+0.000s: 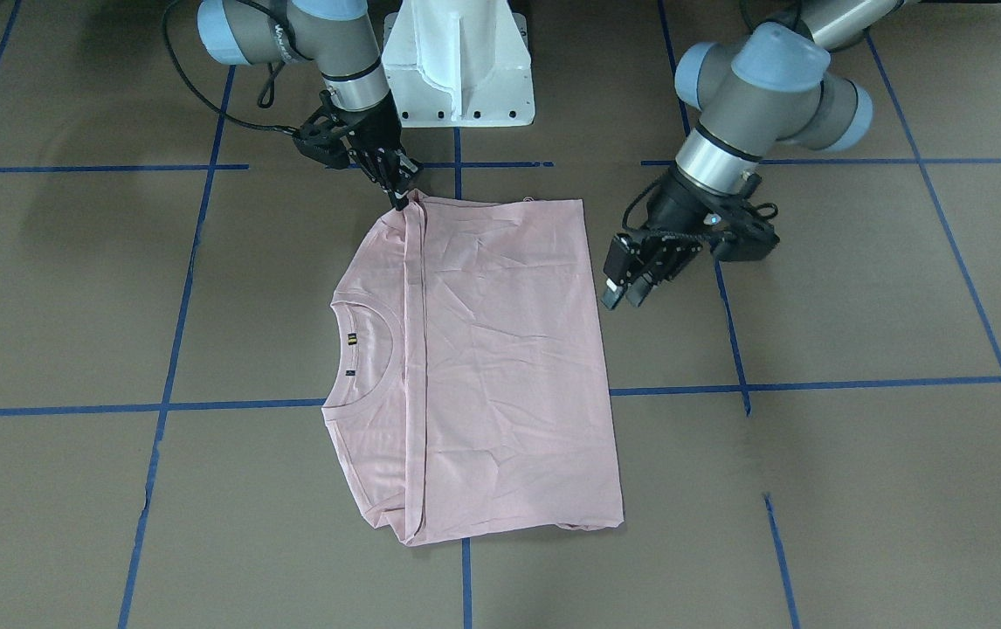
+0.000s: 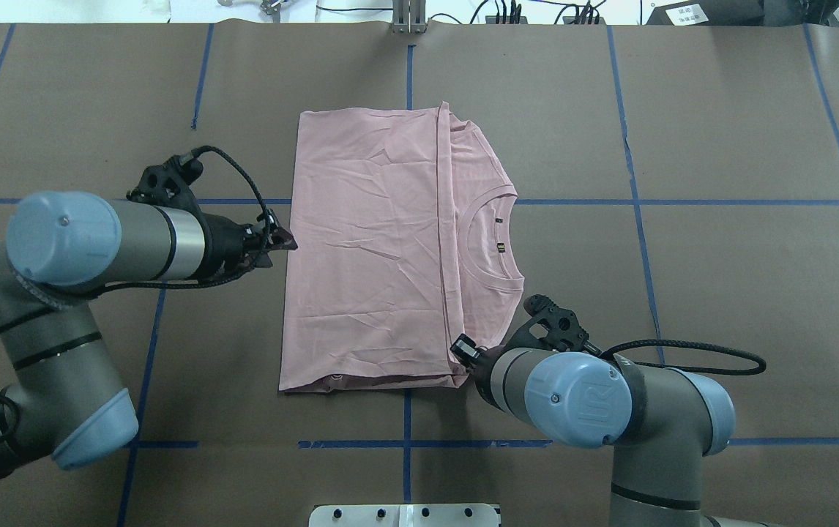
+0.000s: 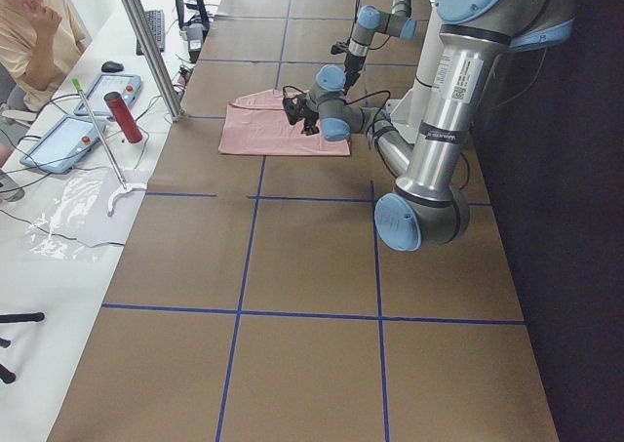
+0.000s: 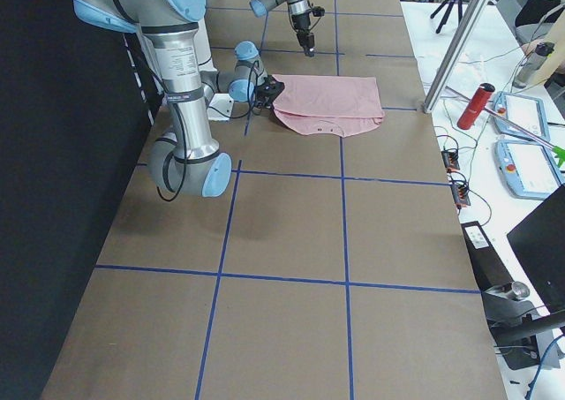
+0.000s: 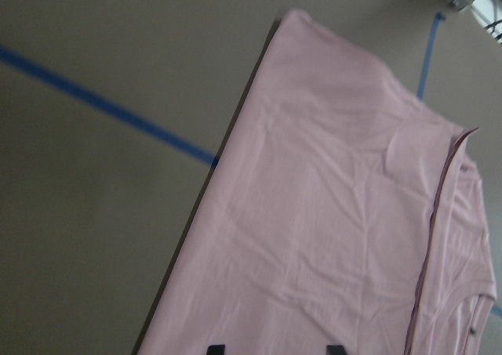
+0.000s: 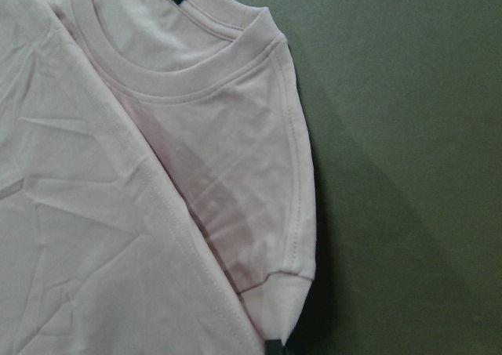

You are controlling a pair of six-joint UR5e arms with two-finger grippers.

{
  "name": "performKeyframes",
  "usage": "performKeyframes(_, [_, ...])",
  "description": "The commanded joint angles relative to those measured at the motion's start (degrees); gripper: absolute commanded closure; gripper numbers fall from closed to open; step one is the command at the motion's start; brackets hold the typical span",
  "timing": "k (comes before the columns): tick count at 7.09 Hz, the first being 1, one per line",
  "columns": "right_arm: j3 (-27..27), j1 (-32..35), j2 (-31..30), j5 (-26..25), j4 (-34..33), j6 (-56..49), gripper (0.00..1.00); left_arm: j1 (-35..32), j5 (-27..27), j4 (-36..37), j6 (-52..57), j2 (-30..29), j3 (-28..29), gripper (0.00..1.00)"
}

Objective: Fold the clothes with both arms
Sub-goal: 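Lower both grippers to the shirt's near corners and grasp them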

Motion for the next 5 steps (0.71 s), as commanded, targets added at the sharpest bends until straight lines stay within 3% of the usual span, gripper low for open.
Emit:
performKeyframes(1, [0.7, -0.3, -0.6, -0.1, 0.1, 0.0, 1.0, 9.9, 2.6, 6.0, -9.8, 0.6, -2.1, 0.47])
performKeyframes(5, [0.8, -0.5, -0.8, -0.2, 0.0, 0.0, 1.0, 12.0, 2.9, 7.2, -14.6, 1.5, 0.1, 0.47])
